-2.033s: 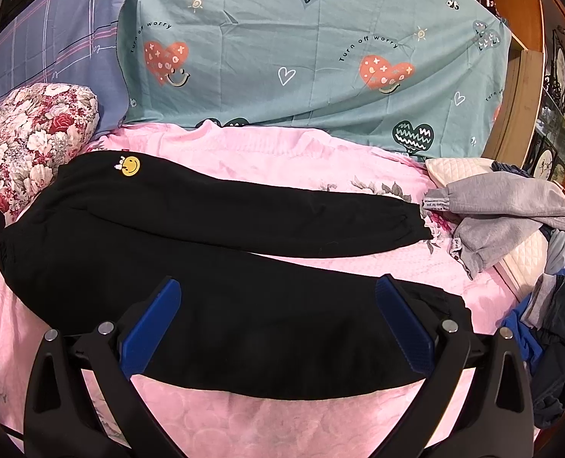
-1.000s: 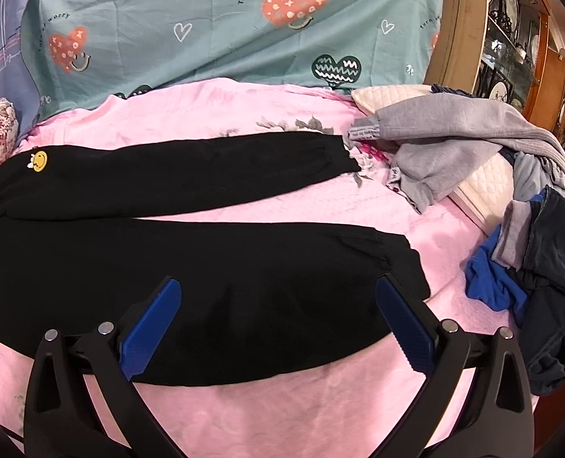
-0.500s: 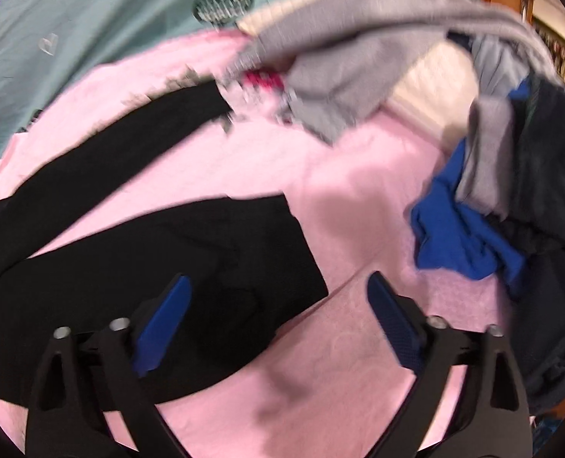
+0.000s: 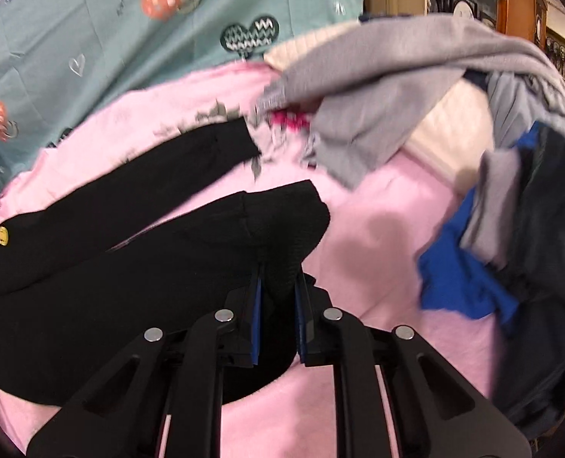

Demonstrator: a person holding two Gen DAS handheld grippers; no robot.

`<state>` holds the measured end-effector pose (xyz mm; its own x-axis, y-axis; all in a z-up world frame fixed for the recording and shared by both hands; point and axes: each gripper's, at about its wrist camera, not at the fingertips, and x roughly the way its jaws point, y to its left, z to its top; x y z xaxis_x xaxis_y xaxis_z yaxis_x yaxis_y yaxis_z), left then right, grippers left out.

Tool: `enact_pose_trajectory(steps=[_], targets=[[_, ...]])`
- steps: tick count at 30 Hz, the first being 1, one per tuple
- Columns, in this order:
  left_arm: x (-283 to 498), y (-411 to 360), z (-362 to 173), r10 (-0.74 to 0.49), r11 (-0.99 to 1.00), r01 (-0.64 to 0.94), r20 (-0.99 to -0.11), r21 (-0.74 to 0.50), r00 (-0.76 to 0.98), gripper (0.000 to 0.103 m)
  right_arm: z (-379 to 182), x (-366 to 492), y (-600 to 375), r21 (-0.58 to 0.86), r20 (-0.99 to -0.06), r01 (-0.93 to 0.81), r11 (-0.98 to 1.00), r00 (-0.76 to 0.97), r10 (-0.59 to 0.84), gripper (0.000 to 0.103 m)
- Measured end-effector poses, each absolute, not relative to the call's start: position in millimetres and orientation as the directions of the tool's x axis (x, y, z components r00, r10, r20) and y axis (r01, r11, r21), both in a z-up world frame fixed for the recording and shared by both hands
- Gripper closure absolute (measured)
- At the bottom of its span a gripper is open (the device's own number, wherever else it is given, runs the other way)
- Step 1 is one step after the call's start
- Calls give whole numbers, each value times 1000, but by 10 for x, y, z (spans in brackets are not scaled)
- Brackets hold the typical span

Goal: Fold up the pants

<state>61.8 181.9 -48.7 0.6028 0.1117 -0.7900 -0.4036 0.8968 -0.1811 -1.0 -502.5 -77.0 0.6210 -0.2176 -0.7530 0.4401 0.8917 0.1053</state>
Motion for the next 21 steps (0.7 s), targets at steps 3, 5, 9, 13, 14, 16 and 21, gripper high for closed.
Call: enact_pose_trajectory(steps=[3,5,9,13,14,16,21], targets=[[394,1730,-318,119,910,-380,-774,-165,621,92,-638,-139,-5148,69,-754,473,878,601,-264,88],[216,1654,-274,146,920,-371,-766,-128,626,92,-655,-232,-5229,78,-770,477,876,587,-251,88],[130,1580,-563,174,939,-343,-819,-30,547,72,-1001,-368,-5318,53,-831,489,871,505,-233,83],[112,1700,-884,241,918,-391,-871,63,427,51,-1363,-329,-5266,-149,-867,492,858,352,-352,46],[88,1730,-842,259,913,-403,-863,71,434,46,-1295,-334,-5222,-154,-857,483,862,370,-360,45],[49,1761,-656,289,907,-414,-828,76,481,32,-1023,-328,-5052,-211,-782,455,865,452,-429,39],[273,1599,-130,327,918,-393,-673,58,664,17,-531,14,-4836,-200,-633,405,892,641,-433,25]])
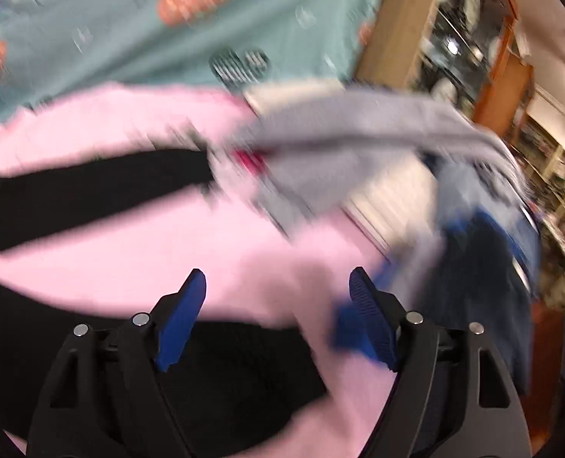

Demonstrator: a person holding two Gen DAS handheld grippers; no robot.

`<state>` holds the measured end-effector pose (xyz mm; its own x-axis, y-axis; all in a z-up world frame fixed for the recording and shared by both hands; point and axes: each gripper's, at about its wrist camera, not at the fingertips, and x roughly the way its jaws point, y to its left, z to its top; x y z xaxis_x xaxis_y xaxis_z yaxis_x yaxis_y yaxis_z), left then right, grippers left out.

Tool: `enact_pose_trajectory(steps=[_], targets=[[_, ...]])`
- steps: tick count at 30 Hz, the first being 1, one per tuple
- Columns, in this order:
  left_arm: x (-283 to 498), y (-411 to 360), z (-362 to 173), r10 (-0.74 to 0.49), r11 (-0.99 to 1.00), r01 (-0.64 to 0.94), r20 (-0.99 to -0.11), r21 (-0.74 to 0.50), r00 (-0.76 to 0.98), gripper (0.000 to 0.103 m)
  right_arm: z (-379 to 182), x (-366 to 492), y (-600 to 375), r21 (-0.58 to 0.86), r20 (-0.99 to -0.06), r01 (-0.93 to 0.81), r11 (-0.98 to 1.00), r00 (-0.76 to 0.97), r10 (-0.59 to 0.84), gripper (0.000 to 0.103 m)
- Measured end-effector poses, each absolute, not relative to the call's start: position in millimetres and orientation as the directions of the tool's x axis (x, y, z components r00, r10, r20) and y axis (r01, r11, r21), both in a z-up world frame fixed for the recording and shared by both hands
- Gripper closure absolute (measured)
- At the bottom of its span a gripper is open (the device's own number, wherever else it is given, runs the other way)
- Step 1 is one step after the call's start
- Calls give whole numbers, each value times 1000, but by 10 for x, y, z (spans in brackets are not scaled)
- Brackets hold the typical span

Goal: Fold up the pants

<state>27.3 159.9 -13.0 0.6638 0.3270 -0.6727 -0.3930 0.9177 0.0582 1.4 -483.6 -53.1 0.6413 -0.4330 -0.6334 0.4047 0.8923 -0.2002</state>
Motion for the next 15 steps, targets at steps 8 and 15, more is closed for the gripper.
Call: enact_pose_trajectory(steps=[8,15], targets=[[1022,710,-32,69,984,-152,-595,-90,801,9,-874,1439,-4984,99,-727,368,925,662,-186,25],[1293,447,-552,83,994,-109,-686,5,723,9,-1378,2042,-4999,153,-831,462,873,538,-139,46]])
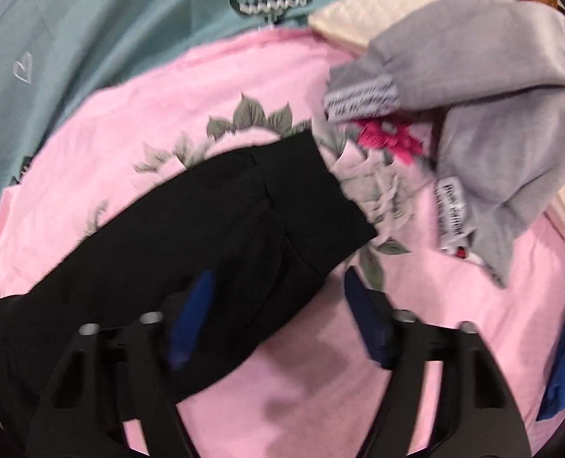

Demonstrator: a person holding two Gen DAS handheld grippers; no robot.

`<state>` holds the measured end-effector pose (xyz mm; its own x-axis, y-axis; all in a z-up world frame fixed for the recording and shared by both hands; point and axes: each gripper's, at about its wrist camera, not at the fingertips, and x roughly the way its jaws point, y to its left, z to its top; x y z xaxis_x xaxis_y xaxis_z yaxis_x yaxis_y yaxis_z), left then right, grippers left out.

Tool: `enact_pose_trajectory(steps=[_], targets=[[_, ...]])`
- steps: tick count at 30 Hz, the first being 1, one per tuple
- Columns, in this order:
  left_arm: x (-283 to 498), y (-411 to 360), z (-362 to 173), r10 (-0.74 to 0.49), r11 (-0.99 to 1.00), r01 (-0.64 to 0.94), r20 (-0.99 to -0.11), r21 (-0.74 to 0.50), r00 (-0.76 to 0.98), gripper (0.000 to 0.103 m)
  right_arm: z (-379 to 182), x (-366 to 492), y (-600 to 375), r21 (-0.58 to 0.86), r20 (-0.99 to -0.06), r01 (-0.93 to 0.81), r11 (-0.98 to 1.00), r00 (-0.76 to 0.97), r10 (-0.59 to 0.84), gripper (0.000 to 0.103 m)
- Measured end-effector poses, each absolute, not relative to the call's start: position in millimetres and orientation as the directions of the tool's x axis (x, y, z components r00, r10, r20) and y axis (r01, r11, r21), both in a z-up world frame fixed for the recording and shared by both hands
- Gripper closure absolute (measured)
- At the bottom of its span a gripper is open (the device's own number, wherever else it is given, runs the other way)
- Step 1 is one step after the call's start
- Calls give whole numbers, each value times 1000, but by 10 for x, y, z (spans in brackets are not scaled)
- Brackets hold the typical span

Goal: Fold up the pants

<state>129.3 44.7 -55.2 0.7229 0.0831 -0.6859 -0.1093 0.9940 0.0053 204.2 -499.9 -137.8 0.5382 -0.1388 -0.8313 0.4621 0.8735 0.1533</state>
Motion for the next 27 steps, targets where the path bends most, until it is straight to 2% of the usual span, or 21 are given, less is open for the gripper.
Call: enact_pose_trajectory(steps=[1,3,8,9,10,11,12,13,17,19,23,25,27], targets=[[1333,478,-621,99,992,-123,-697,16,710,9,-1369,2088,-4964,88,-821,477,875,532,-207,65],[1389,584,-736,127,988,-151,-711,30,692,9,-1338,2136,-4958,106,-811,436,894,558,-176,91],[1492,706,-800,178,981,-184,-710,70,681,9,-1010,2014,-5155,-5,-747,468,884,585,-314,91],[1510,716,-794,188,979,-189,-708,78,681,9,-1017,1987,-5249,-27,-753,483,875,566,-335,91],[1530,726,-792,191,978,-192,-709,80,679,9,-1053,1978,-5322,-43,-761,492,870,548,-348,84],[1557,742,-791,187,979,-191,-714,75,675,9,-1132,2001,-5375,-65,-781,494,867,516,-352,70],[1584,752,-787,180,980,-188,-723,70,667,9,-1331,2068,-5436,-133,-839,489,862,407,-361,40],[1615,775,-783,173,980,-188,-735,63,656,9,-1377,2073,-5455,-151,-844,483,862,392,-367,36],[1630,860,-640,197,978,-185,-719,95,667,9,-866,1847,-5278,-186,-724,504,844,510,-464,36],[1620,934,-520,224,974,-190,-690,126,688,9,-583,1750,-5057,-152,-653,478,865,609,-451,34],[1683,1096,-405,205,977,-184,-687,105,697,9,-413,1925,-4378,-42,-682,213,976,708,-184,34],[1796,1154,-420,220,975,-170,-680,140,700,9,-489,2131,-3998,-30,-710,93,995,699,-86,34],[1916,1199,-473,238,971,-158,-679,180,694,9,-612,2330,-3723,-46,-737,36,998,673,-59,35]])
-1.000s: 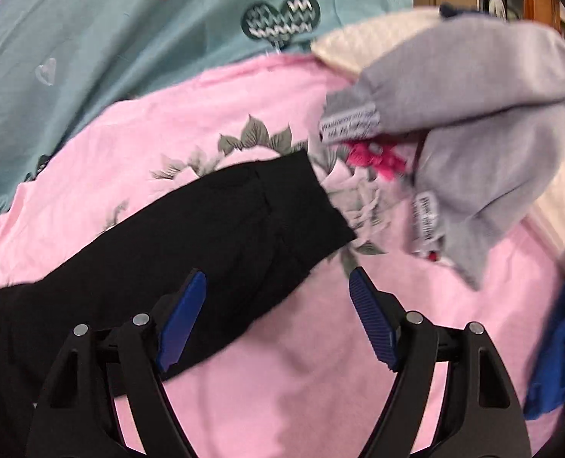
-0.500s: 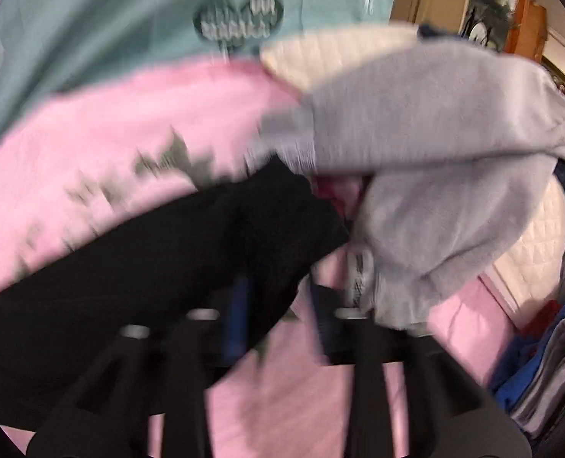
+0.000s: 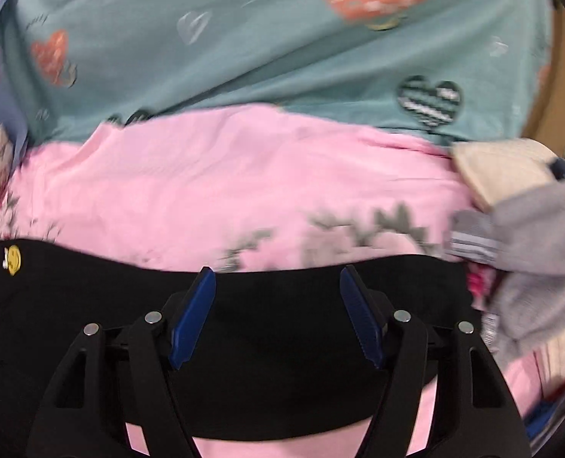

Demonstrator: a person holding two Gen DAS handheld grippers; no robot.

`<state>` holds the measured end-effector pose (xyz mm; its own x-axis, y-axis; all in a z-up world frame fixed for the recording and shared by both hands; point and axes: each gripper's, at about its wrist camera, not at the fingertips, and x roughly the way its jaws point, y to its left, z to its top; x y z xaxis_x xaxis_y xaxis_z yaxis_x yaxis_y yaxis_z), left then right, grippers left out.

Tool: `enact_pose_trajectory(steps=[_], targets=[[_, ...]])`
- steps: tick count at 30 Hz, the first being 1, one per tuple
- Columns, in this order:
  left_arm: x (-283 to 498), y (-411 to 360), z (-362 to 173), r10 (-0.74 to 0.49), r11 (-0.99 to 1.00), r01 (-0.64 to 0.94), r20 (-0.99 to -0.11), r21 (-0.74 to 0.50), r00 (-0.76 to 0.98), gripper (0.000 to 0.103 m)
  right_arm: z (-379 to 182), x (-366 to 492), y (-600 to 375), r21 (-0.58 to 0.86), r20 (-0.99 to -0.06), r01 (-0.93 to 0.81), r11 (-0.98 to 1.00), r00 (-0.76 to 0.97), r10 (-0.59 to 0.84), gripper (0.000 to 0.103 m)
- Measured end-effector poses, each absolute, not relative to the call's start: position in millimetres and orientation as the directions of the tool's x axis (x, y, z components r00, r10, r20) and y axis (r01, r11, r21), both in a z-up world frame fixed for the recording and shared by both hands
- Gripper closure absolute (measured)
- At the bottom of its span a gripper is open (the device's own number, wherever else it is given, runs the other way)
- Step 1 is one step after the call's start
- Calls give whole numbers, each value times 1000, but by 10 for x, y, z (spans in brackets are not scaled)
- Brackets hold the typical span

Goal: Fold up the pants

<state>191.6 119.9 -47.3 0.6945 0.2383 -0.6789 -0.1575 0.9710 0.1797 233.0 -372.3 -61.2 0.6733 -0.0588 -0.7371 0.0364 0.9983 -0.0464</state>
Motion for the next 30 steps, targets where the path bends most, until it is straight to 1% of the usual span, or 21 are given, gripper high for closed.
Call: enact_pose_trajectory(steps=[1,5,7,9,10,12,14,15,16,17,18,21,23,26,30], targets=[[2002,1228,-531,241,970,-149,-688,191,685,9,-686,2430,-3580,-63,-753,21,998,656,-61,36],[2202,1255,-711,177,984,-97,-733,150,657,10,-879,2580,-3276,-55,-779,-36,998,627,-21,36],[2281,1196,-779,137,989,-45,-731,144,668,10,-954,2578,-3170,-52,-783,-72,996,622,4,36],[2362,1098,-845,123,985,6,-726,172,677,11,-997,2591,-3116,-56,-792,-114,992,610,25,36],[2437,1019,-905,102,981,56,-733,188,673,15,-1012,2588,-3082,-56,-796,-127,990,605,33,36],[2556,868,-1034,45,973,145,-764,179,643,24,-989,2581,-3108,-51,-800,-146,988,598,47,36],[2675,807,-1168,20,974,166,-790,154,613,30,-944,2618,-3241,-11,-801,-158,987,592,86,36],[2712,806,-1204,13,977,162,-796,139,605,36,-936,2636,-3285,-7,-800,-157,988,594,89,36],[2733,818,-1205,-22,982,164,-794,98,607,59,-931,2677,-3342,-21,-798,-157,987,598,78,36],[2734,810,-1198,-44,982,172,-794,77,606,71,-942,2711,-3361,-39,-800,-165,985,596,68,36],[2731,791,-1186,-50,982,175,-795,72,604,100,-971,2750,-3362,-49,-807,-185,982,586,70,36],[2700,808,-1132,-70,986,162,-805,32,589,101,-1096,2839,-3195,-86,-832,-295,952,546,94,45],[2601,889,-996,-106,988,155,-787,-13,608,101,-1127,2881,-3016,-134,-827,-351,927,554,90,46],[2390,1019,-799,-138,985,169,-746,-35,651,100,-1120,2943,-2875,-129,-829,-396,909,546,120,46],[2268,1078,-765,-152,984,171,-746,-52,649,100,-1156,2984,-2762,-149,-851,-472,869,509,131,46]])
